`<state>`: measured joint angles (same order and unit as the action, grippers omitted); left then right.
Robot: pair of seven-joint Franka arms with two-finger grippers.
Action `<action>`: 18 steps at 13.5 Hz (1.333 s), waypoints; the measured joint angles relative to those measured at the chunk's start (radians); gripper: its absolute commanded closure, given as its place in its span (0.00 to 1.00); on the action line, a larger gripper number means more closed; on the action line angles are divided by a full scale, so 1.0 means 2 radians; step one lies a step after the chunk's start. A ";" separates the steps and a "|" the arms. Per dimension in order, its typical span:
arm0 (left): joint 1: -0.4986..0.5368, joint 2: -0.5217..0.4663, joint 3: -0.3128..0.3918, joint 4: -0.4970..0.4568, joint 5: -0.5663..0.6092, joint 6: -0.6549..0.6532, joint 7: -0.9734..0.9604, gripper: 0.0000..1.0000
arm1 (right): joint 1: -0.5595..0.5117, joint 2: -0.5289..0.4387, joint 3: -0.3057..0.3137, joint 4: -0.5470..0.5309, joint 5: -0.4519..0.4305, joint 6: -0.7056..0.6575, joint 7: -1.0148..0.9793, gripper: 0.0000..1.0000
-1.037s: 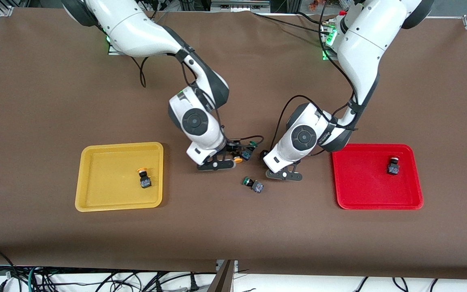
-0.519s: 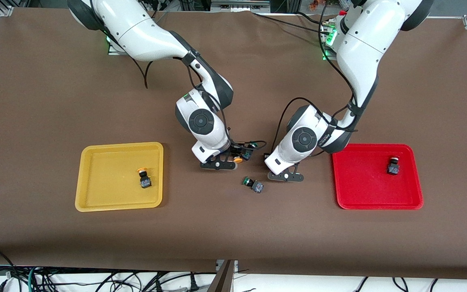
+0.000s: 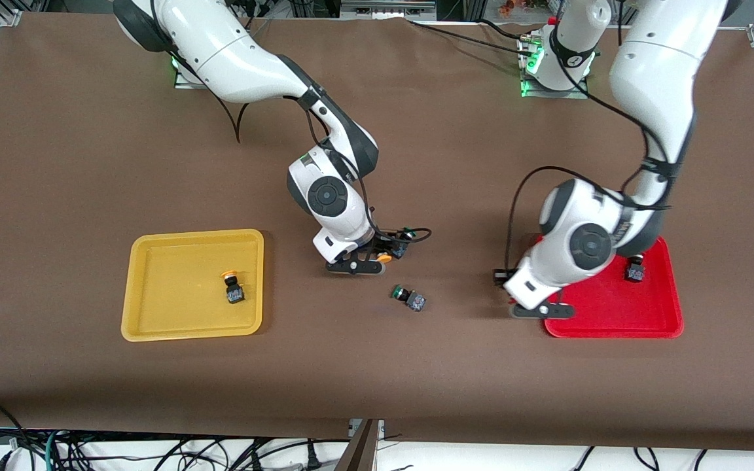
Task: Place red and yellow buttons in trays
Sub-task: 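Grasp another red button with the left gripper while the right gripper grasps another yellow, then place the red button in the red tray while the right gripper places yellow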
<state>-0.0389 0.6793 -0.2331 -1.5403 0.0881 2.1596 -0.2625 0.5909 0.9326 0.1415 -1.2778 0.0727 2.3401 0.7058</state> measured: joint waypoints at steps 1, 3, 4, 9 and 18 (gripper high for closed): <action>0.017 -0.001 0.000 -0.001 0.000 -0.005 0.025 1.00 | 0.002 0.004 0.000 0.000 0.000 0.008 0.000 0.19; 0.054 -0.001 0.001 -0.008 0.000 -0.008 0.081 1.00 | 0.004 0.008 0.000 0.000 0.000 0.013 0.000 0.19; 0.073 -0.001 0.001 -0.014 0.000 -0.008 0.112 1.00 | 0.005 0.010 0.000 -0.001 0.000 0.014 0.000 0.22; 0.128 -0.001 -0.003 -0.046 0.000 -0.007 0.185 1.00 | 0.005 0.013 0.000 -0.001 0.000 0.035 -0.001 0.58; 0.127 -0.011 -0.014 -0.111 0.000 0.053 0.184 0.00 | -0.006 0.012 -0.002 0.000 0.001 0.037 -0.004 0.81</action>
<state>0.2153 0.6573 -0.2603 -1.7632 0.0885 2.2660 0.1060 0.5781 0.9576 0.1383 -1.2787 0.0744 2.4140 0.6973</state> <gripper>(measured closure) 0.537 0.604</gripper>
